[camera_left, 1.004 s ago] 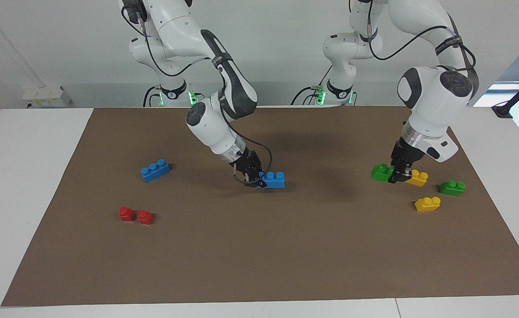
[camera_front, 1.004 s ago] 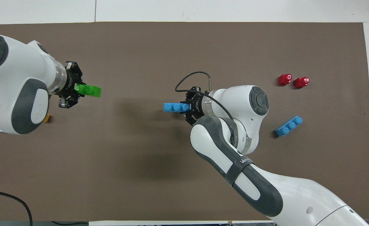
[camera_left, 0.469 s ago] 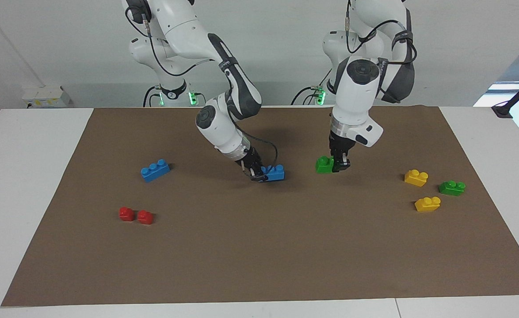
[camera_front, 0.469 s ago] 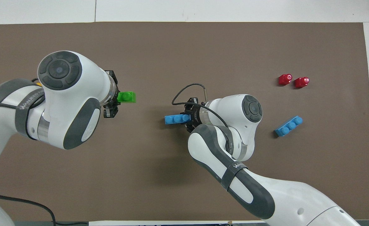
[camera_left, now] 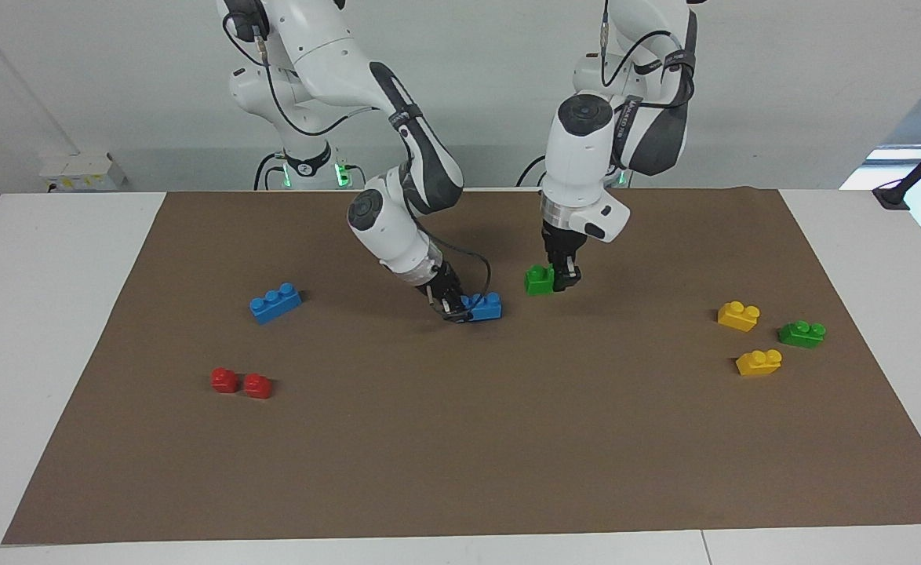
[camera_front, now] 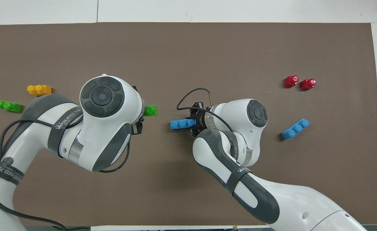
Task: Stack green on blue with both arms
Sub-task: 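Bring the green brick with the left gripper onto the blue brick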
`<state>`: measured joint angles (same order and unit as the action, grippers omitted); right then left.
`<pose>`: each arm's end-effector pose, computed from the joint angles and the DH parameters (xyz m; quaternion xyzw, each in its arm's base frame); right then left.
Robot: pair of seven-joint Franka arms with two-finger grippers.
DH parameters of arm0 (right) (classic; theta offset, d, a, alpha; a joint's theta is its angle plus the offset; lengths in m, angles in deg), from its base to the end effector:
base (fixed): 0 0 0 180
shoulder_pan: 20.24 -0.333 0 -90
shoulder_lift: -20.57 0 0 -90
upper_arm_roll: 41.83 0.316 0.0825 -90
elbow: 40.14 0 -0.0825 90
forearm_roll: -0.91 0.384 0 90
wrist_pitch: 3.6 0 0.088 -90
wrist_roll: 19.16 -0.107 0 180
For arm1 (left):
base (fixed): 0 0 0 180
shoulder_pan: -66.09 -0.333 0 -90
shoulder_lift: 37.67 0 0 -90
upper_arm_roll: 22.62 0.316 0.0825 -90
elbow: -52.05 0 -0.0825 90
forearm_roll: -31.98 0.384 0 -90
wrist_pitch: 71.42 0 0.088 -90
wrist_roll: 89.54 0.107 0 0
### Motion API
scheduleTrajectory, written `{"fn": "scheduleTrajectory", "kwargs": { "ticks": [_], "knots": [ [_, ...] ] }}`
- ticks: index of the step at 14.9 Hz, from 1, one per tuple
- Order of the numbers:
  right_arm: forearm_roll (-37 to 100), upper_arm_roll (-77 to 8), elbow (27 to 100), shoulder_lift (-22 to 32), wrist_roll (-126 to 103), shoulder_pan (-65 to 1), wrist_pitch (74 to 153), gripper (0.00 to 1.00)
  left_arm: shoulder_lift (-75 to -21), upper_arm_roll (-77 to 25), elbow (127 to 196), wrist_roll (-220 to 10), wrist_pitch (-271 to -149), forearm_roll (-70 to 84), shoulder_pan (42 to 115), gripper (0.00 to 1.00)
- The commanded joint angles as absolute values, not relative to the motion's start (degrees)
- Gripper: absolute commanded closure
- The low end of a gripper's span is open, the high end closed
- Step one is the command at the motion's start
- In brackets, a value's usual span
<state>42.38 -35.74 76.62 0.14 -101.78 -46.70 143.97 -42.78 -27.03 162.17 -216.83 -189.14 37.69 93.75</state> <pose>0.5230 0.3179 0.2832 -0.7187 0.6500 0.1535 0.1935 0.4995 -0.3055 0.4486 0.6895 0.7228 0.0444 0.0142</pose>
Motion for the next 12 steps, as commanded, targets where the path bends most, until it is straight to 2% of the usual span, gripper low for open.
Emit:
{"fn": "scheduleTrajectory", "kwargs": {
  "ticks": [1,12],
  "knots": [
    [43.5,-35.9,77.5,-0.3,-99.4,-46.9,145.6,1.0,-39.4,-26.1,167.4,-222.7,-192.6,39.5,97.0,1.0],
    [43.7,-35.9,77.6,-1.5,-99.2,-46.7,147.4,1.0,-43.9,-26.2,169.1,-232.6,-199.6,41.2,102.4,1.0]
  ]
}}
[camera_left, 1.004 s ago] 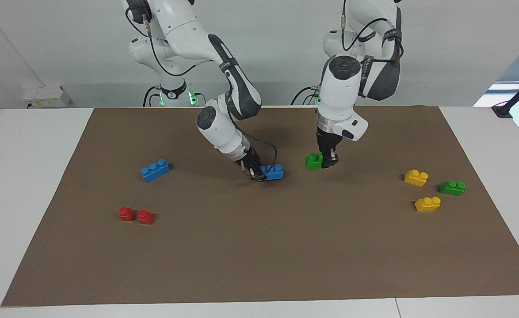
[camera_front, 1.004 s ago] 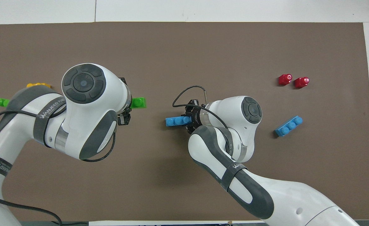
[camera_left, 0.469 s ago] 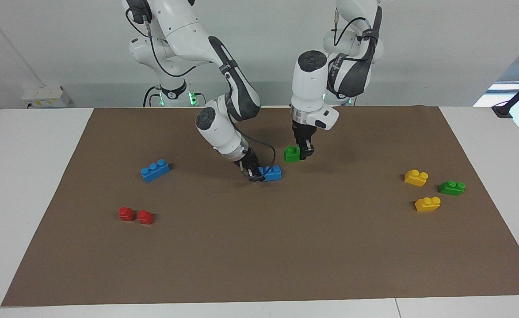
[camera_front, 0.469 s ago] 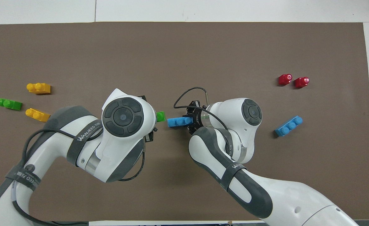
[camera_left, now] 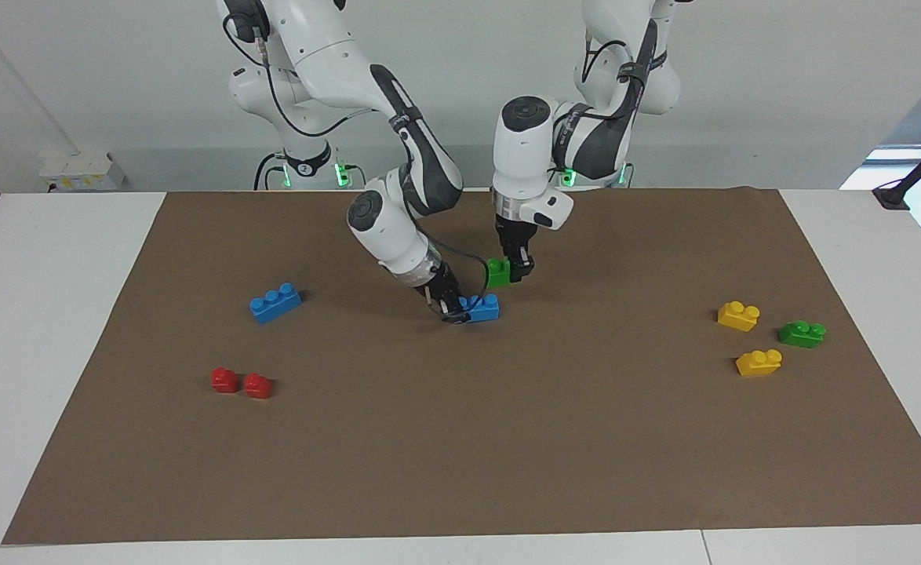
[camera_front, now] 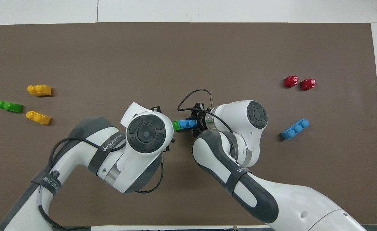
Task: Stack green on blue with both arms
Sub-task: 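Bring the green brick with the left gripper onto the blue brick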
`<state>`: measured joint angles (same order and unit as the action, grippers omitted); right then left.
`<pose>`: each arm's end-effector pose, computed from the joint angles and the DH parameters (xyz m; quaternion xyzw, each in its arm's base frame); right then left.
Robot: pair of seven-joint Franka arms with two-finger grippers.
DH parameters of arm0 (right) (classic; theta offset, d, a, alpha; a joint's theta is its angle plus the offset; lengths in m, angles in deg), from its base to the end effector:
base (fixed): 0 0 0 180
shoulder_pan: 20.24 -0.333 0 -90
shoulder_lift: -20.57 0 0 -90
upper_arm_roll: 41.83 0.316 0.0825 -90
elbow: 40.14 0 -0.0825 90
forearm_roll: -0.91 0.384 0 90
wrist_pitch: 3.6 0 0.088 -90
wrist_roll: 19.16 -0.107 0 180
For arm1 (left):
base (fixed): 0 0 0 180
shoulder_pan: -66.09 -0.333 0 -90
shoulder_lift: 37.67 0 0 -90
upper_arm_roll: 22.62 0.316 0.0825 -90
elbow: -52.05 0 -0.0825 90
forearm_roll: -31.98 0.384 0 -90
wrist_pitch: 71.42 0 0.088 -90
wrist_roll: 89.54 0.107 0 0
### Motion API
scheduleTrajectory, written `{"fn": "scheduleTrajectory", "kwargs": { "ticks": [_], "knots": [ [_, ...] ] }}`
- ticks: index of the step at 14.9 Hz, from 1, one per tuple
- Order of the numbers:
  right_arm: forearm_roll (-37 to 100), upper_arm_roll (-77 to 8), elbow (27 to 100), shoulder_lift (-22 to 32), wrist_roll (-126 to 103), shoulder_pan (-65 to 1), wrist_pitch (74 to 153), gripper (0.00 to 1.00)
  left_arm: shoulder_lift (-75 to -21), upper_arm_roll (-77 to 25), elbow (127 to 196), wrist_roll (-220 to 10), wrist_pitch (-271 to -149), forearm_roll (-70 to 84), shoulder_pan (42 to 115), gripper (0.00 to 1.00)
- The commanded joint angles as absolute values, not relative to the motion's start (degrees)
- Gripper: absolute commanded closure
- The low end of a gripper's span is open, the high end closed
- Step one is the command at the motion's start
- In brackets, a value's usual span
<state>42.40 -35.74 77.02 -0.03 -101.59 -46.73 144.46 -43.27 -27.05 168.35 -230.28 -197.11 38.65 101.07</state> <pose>0.5216 0.3166 0.2791 -0.7190 0.6506 0.1517 0.1918 0.4493 -0.3629 0.4060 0.6573 0.7515 0.0446 0.0333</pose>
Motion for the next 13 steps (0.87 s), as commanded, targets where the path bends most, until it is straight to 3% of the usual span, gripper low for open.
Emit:
{"fn": "scheduleTrajectory", "kwargs": {
  "ticks": [1,13],
  "knots": [
    [43.7,-35.9,77.6,-1.5,-99.2,-46.7,147.5,1.0,-44.3,-26.2,169.1,-233.4,-200.6,41.7,102.4,1.0],
    [43.8,-35.9,78.1,-1.5,-99.3,-46.5,147.7,1.0,-50.8,-26.1,167.8,-238.4,-204.7,46.6,104.3,1.0]
  ]
}}
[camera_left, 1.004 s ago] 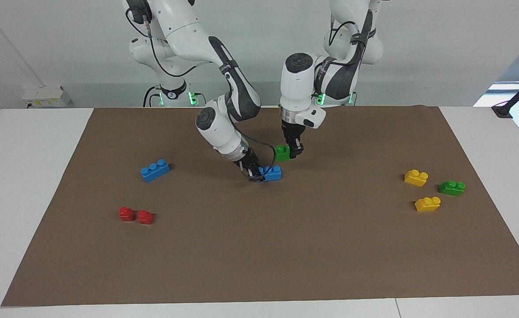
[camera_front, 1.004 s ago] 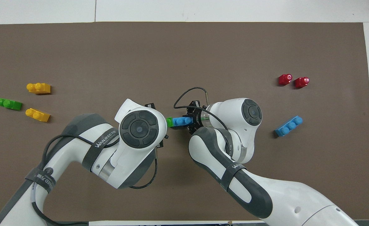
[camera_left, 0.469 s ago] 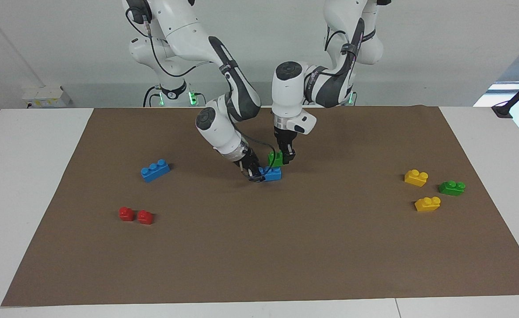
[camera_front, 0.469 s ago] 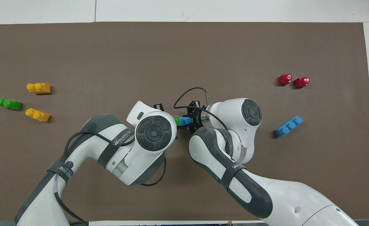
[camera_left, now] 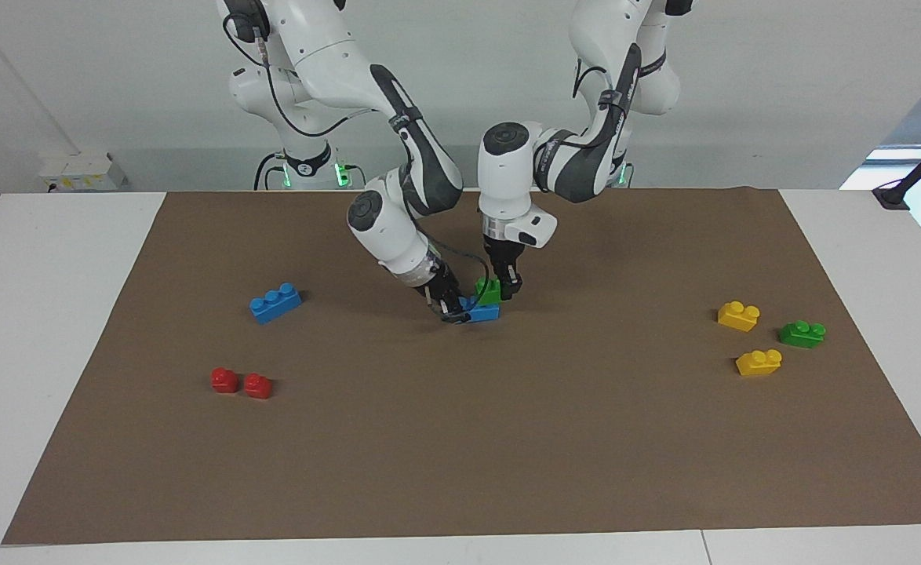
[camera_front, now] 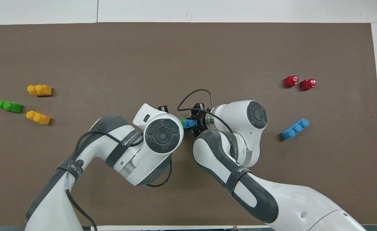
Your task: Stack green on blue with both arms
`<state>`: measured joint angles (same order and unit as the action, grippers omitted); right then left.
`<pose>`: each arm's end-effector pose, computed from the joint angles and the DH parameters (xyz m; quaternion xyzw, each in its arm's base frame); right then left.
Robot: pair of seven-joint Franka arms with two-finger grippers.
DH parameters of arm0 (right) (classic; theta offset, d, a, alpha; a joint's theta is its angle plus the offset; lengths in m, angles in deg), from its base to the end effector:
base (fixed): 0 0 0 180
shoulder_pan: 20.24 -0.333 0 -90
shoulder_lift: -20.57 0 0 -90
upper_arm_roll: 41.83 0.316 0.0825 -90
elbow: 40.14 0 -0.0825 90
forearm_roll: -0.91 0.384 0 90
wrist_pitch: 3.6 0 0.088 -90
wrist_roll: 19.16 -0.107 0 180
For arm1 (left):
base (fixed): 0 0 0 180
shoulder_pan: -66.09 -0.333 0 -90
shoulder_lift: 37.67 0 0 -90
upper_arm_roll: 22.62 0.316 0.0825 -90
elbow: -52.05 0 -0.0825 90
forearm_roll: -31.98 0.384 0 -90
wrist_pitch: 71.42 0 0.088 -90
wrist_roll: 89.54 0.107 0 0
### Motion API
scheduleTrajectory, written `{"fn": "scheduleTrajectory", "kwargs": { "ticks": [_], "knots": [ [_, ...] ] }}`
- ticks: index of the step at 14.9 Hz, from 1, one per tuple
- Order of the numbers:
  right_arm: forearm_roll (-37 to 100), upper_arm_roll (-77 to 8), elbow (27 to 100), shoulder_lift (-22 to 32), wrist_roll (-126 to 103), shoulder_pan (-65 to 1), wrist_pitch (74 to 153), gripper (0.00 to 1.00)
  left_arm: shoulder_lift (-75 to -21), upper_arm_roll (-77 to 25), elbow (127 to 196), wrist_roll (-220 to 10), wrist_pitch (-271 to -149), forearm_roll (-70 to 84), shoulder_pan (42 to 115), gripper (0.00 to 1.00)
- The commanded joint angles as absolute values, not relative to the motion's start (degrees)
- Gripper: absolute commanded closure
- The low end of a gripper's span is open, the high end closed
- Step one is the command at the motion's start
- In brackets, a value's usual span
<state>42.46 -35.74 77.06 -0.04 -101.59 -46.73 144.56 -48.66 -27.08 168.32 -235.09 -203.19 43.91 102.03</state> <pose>0.5216 0.3164 0.2788 -0.7185 0.6511 0.1514 0.1921 0.4554 -0.3802 0.3615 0.6560 0.7502 0.0707 0.0436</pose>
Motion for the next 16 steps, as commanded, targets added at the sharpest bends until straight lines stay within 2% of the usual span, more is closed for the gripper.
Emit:
{"fn": "scheduleTrajectory", "kwargs": {
  "ticks": [1,15,16],
  "knots": [
    [43.8,-35.9,77.9,-1.5,-99.3,-46.5,147.7,1.0,-50.9,-26.1,167.7,-238.6,-204.7,47.3,104.4,1.0],
    [43.9,-35.9,78.1,-1.5,-99.3,-46.3,147.7,1.0,-52.2,-26.1,167.9,-239.1,-205.9,49.5,104.5,1.0],
    [43.9,-35.9,78.1,-1.5,-99.3,-46.3,147.7,1.0,-52.2,-26.1,167.9,-239.0,-205.8,49.5,104.5,0.95]
  ]
}}
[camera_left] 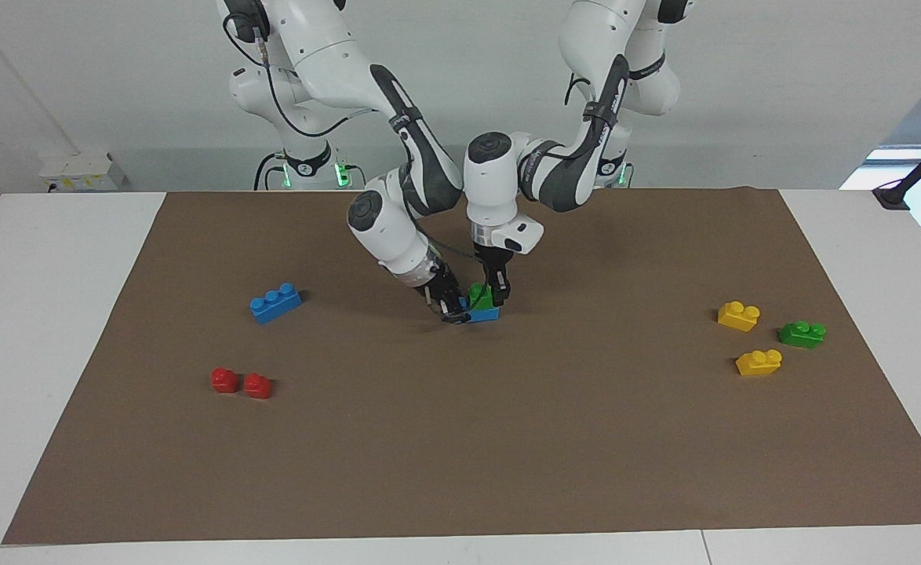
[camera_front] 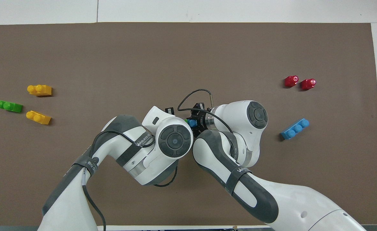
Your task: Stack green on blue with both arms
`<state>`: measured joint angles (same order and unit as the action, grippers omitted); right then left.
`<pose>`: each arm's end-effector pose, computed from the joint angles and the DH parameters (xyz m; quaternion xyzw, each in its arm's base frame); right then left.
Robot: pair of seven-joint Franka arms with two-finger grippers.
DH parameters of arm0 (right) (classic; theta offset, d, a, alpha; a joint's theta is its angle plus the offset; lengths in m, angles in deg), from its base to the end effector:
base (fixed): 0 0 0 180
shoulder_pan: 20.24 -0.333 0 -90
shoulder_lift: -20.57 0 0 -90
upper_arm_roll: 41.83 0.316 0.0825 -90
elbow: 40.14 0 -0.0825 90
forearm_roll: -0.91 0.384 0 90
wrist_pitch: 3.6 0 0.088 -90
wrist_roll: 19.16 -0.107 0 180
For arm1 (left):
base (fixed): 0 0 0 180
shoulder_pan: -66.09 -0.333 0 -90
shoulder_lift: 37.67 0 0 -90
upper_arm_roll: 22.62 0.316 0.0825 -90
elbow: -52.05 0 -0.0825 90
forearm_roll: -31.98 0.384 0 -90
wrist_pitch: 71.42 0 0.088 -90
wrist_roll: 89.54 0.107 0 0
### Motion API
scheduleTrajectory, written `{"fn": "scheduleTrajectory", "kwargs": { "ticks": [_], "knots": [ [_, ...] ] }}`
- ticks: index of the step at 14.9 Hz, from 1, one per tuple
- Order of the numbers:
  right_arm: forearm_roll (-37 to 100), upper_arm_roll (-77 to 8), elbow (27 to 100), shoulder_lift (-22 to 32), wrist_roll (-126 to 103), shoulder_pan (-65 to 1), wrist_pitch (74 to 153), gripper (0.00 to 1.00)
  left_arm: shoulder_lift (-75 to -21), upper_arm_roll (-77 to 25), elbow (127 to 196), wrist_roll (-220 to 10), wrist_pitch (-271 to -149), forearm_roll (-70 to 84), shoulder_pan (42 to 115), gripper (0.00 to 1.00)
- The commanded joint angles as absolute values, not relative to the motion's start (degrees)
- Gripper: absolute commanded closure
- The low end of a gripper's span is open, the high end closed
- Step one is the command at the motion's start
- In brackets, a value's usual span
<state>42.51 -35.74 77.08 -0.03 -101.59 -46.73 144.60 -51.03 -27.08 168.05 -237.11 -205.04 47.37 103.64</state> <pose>0.5216 0.3163 0.2788 -0.7181 0.6514 0.1514 0.1923 0.4487 -0.3962 0.3423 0.6691 0.7365 0.0880 0.0454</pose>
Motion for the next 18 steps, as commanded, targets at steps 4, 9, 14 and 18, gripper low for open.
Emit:
{"fn": "scheduleTrajectory", "kwargs": {
  "ticks": [4,9,14,18],
  "knots": [
    [43.9,-35.9,78.1,-1.5,-99.8,-46.1,147.7,0.11,-51.2,-26.2,167.8,-237.8,-204.9,49.5,104.1,0.0],
    [48.3,-35.9,77.7,-1.6,-99.4,-46.0,147.6,0.05,-47.6,-26.3,167.7,-231.6,-203.1,49.4,101.2,0.0],
    [48.3,-35.9,77.1,-0.8,-99.1,-44.3,146.4,0.05,-43.1,-26.3,167.7,-222.7,-200.6,48.8,96.2,0.0],
    [48.3,-36.0,77.1,1.2,-96.7,-40.6,141.1,0.05,-41.0,-26.2,167.1,-211.6,-199.6,47.6,91.7,0.0]
  ]
}}
